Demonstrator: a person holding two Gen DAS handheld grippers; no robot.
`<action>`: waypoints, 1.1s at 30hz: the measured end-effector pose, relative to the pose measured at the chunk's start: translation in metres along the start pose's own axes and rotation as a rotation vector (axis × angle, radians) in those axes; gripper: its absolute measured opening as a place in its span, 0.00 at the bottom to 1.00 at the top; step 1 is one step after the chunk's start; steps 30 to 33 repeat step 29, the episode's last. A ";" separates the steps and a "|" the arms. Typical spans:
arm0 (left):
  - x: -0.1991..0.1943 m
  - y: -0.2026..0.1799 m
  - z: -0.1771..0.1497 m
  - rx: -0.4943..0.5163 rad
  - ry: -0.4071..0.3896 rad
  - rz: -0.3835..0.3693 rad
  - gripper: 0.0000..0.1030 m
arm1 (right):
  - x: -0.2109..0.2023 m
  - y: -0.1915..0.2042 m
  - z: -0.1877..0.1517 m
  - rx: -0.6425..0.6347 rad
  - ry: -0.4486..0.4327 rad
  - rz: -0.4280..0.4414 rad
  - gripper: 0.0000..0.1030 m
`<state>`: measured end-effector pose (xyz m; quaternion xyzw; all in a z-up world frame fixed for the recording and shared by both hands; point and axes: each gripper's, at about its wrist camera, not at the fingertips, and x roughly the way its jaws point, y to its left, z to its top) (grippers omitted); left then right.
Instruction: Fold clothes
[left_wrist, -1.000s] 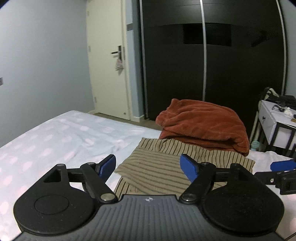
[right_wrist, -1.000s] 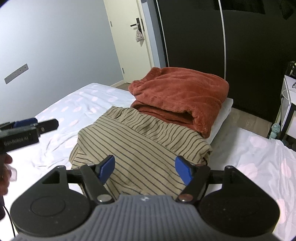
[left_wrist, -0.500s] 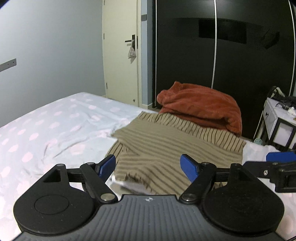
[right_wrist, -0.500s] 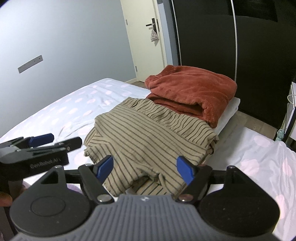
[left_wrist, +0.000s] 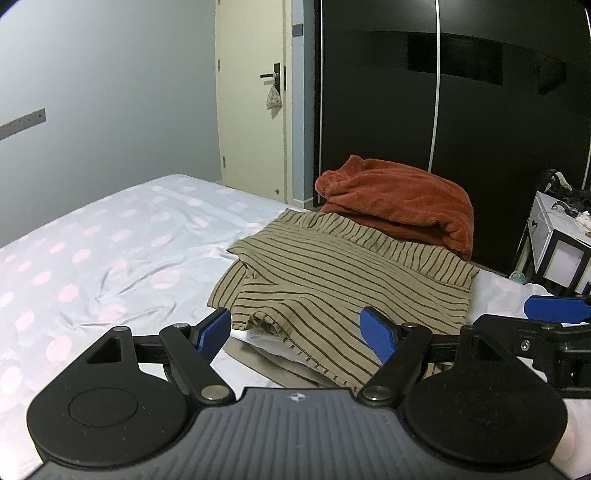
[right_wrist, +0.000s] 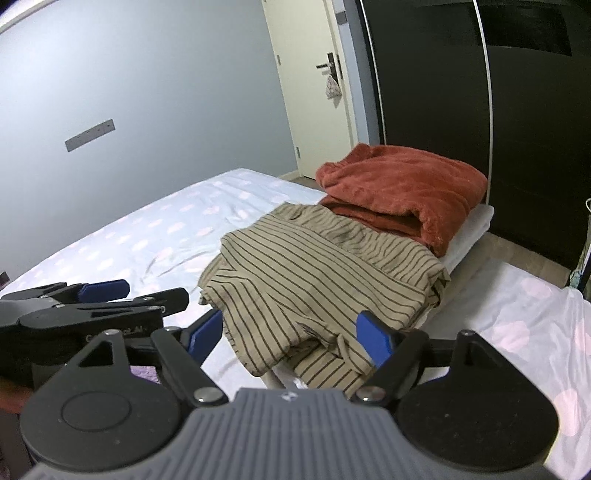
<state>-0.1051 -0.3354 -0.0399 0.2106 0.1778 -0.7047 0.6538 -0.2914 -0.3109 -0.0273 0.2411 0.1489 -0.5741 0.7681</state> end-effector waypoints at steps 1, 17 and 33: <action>-0.002 -0.001 0.000 -0.001 -0.002 0.002 0.74 | -0.002 0.001 0.000 -0.002 -0.003 0.005 0.80; -0.017 -0.006 0.002 -0.014 -0.016 0.006 0.74 | -0.013 0.003 -0.001 -0.023 -0.032 0.045 0.82; -0.021 -0.007 0.000 -0.006 -0.026 -0.007 0.74 | -0.014 0.005 -0.002 -0.028 -0.041 0.051 0.82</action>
